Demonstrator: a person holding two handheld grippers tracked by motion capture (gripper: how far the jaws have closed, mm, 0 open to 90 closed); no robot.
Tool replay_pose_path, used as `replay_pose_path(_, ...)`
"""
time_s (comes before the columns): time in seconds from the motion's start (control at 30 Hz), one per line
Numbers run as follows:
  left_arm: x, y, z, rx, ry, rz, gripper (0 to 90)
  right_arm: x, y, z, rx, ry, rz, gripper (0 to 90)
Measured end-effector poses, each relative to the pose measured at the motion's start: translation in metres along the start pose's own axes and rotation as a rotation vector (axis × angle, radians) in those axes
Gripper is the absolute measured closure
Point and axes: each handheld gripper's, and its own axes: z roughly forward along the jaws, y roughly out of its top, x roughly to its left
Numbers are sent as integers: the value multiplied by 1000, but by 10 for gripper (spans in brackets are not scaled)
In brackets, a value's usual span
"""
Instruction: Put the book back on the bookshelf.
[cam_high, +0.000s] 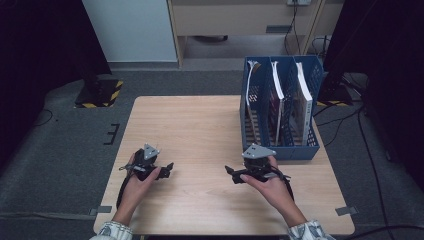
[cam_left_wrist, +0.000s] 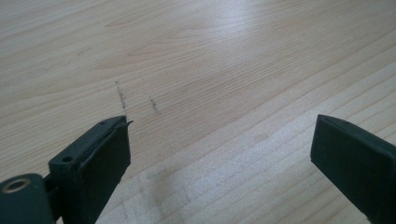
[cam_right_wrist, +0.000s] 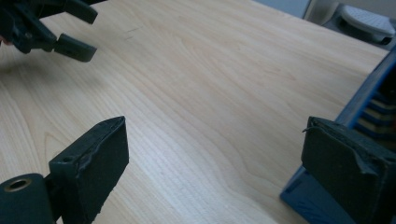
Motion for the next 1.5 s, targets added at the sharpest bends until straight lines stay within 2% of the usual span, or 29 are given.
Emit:
replay_pose_path(0.2, 0, 0, 0, -2, -1, -1, 48, 8, -4, 12, 38, 30, -14, 79)
replay_pose_path(0.7, 0, 0, -2, -9, -2, 4, 48, 16, -10, 23, 78, 55, -14, 80)
replay_pose_path(0.87, -1, 1, -2, -8, -2, 11, 48, 23, -16, 32, 113, 70, -27, 79)
replay_pose_path(1.0, -2, 0, -1, 1, -6, 19, 48, 25, -21, 41, 150, 80, -24, 79)
replay_pose_path(1.2, -2, 0, 0, 14, -12, 20, 48, 29, -29, 57, 234, 87, -15, 82)
replay_pose_path(1.37, -4, -1, 3, 31, -17, 31, 43, 30, -34, 65, 255, 89, 11, 89)
replay_pose_path(1.5, -4, -3, 6, 51, -22, 33, 41, 30, -36, 69, 255, 83, 12, 84)
